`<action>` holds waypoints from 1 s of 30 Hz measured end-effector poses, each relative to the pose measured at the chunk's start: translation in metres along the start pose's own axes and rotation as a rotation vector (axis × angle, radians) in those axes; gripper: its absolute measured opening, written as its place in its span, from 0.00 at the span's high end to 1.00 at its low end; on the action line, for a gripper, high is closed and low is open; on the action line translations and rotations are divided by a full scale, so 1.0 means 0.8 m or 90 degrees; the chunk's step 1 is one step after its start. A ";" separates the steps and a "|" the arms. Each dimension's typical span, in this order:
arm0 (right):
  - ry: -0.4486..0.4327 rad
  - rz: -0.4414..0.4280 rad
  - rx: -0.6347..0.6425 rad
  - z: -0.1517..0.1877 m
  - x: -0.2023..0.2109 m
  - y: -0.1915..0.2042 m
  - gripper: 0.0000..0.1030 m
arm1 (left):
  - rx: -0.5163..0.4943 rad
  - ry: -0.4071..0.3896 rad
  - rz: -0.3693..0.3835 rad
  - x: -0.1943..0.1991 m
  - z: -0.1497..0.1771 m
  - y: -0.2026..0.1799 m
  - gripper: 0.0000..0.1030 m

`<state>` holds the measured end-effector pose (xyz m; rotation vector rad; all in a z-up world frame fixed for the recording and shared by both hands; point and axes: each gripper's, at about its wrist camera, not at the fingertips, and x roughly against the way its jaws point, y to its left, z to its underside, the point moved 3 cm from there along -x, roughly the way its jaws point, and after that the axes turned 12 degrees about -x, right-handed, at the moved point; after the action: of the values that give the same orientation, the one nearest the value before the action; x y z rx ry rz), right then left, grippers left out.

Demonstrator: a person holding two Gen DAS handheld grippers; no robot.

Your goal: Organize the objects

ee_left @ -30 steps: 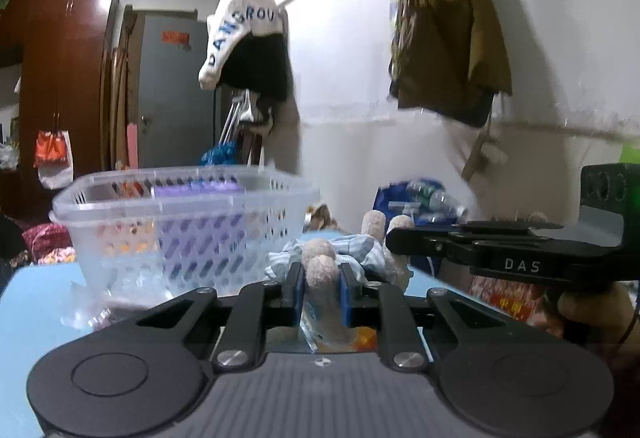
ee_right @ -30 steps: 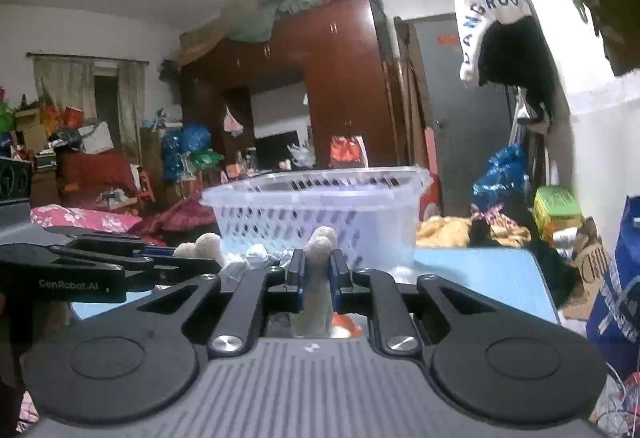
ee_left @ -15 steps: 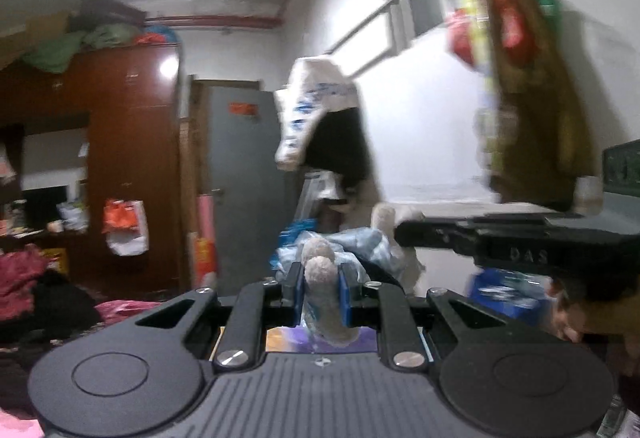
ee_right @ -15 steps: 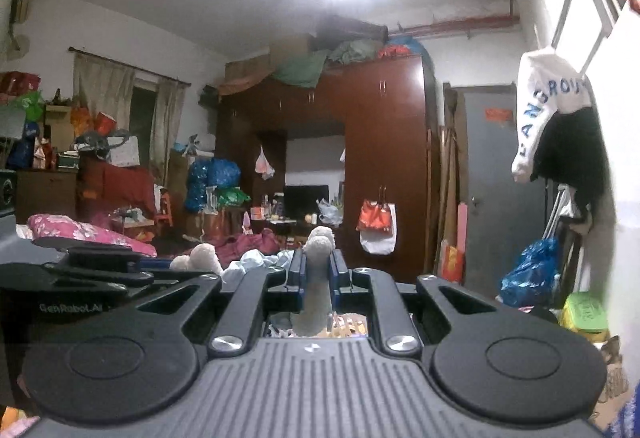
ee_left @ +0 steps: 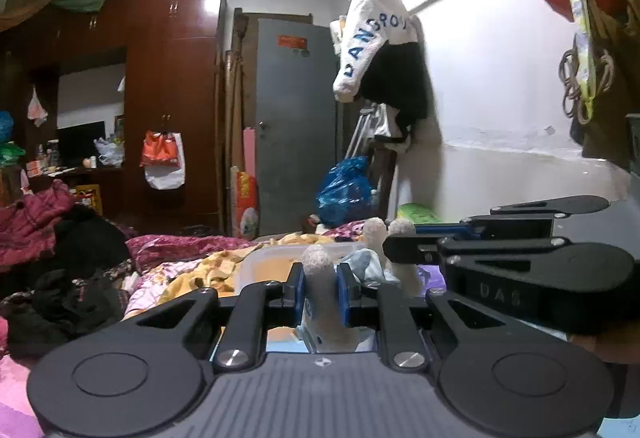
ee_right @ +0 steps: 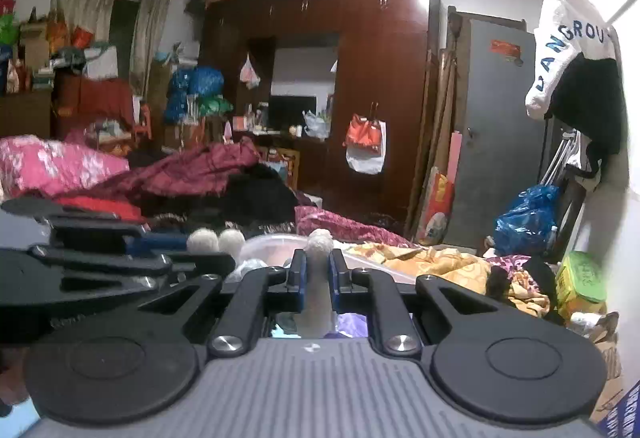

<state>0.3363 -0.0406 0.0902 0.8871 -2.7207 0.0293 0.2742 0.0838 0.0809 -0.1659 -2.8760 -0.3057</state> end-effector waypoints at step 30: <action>-0.015 0.061 -0.260 0.194 0.264 -0.095 0.00 | -0.016 0.021 -0.003 0.176 0.186 -0.018 0.13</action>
<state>0.1777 -0.2399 -0.0074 0.6405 -2.6426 -0.5002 0.1027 0.1151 -0.0276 -0.1575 -2.8404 -0.3433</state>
